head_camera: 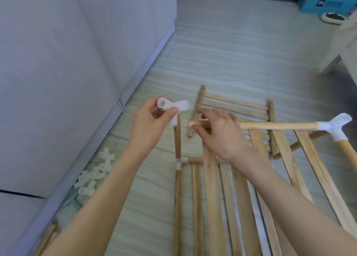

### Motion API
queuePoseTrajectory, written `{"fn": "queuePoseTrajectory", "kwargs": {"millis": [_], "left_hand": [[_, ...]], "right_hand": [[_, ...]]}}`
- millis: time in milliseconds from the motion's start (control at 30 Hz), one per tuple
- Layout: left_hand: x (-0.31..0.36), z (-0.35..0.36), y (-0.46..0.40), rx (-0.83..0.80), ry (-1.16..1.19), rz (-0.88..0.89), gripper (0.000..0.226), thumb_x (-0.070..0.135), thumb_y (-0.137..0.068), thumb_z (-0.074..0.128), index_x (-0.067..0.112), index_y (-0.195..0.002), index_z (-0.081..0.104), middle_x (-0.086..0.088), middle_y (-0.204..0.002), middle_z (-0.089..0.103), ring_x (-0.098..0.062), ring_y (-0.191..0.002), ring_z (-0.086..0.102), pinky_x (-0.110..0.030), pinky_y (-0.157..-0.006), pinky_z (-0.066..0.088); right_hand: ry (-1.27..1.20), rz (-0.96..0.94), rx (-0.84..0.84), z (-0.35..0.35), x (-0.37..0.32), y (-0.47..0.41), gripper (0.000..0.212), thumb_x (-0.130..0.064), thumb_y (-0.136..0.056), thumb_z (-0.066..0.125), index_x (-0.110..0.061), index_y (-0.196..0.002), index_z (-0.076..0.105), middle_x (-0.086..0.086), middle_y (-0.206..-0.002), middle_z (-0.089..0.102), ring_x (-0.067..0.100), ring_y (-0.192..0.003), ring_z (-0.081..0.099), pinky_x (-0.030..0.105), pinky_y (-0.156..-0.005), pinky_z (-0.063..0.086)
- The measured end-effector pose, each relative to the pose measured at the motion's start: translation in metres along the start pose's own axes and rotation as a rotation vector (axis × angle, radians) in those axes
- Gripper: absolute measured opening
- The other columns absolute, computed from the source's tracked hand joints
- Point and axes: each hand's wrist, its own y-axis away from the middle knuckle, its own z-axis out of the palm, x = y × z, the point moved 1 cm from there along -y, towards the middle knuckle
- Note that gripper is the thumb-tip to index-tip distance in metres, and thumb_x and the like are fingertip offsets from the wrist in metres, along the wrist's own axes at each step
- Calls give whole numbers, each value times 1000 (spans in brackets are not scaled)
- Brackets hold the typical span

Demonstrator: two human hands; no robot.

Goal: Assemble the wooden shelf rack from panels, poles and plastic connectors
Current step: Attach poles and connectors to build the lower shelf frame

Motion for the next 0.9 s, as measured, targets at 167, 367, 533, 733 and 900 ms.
{"fn": "queuePoseTrajectory", "kwargs": {"millis": [167,367,533,733,900], "left_hand": [[-1,4,-5,-3,-23,-69,10,23,-85,65,15,-90,70,7,-77,64,6,-64,54,-6,-60,40],[-9,10,-6,84,91,-185,9,24,-84,66,15,-84,66,21,-60,57,11,-56,50,-2,-54,37],[-12,22,4,173,181,-188,7,16,-84,67,11,-81,63,19,-58,58,10,-54,52,-2,-50,36],[-15,19,11,158,179,-212,8,16,-83,64,15,-86,57,13,-78,58,10,-63,53,-9,-60,40],[-10,10,3,-17,32,-86,17,21,-89,60,21,-107,62,9,-101,66,-1,-88,58,-11,-71,43]], "right_hand": [[-311,25,60,-3,-9,-5,36,-29,-92,54,-24,-127,54,-8,-107,64,14,-110,56,39,-102,37],[-463,41,166,-4,-23,-1,18,-29,-91,56,-21,-102,68,-12,-84,66,7,-85,60,22,-80,41],[-221,3,96,3,-29,1,35,-52,-85,56,-30,-112,58,-15,-91,64,0,-93,39,26,-76,20],[-400,52,168,3,-27,-5,16,-25,-91,55,-20,-106,59,-12,-86,53,10,-93,48,31,-84,36],[-438,43,133,3,-26,-10,19,-19,-93,54,-18,-110,62,-7,-92,60,19,-101,52,43,-92,40]]}}
